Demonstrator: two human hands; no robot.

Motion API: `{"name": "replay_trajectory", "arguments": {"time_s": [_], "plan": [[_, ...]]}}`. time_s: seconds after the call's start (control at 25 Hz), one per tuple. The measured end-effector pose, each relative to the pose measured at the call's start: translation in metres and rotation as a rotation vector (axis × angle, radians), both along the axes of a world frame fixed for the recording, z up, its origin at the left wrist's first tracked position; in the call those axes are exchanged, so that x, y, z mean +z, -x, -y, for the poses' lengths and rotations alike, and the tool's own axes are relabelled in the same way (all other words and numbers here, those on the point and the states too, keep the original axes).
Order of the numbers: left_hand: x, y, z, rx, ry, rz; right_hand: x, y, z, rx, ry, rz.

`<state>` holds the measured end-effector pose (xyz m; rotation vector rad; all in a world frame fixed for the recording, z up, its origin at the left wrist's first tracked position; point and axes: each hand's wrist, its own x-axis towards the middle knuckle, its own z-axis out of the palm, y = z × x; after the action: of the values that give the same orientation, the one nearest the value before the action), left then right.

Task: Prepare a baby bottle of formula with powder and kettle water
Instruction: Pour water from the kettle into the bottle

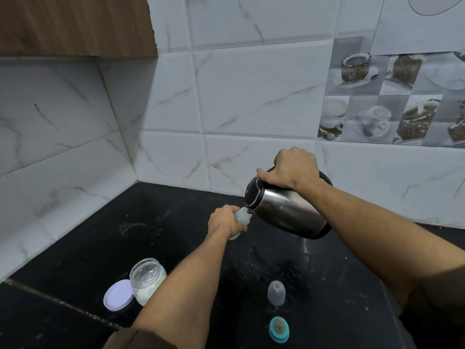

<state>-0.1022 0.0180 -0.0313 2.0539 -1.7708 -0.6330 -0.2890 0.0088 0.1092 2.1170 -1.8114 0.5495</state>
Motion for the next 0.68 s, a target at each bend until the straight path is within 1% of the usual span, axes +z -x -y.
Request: {"name": "replay_trajectory", "arguments": {"time_s": [0.68], "plan": [[-0.0001, 0.0028, -0.0013, -0.011, -0.005, -0.016, 0.0018, 0.0009, -0.0032, -0.004, -0.003, -0.007]]}}
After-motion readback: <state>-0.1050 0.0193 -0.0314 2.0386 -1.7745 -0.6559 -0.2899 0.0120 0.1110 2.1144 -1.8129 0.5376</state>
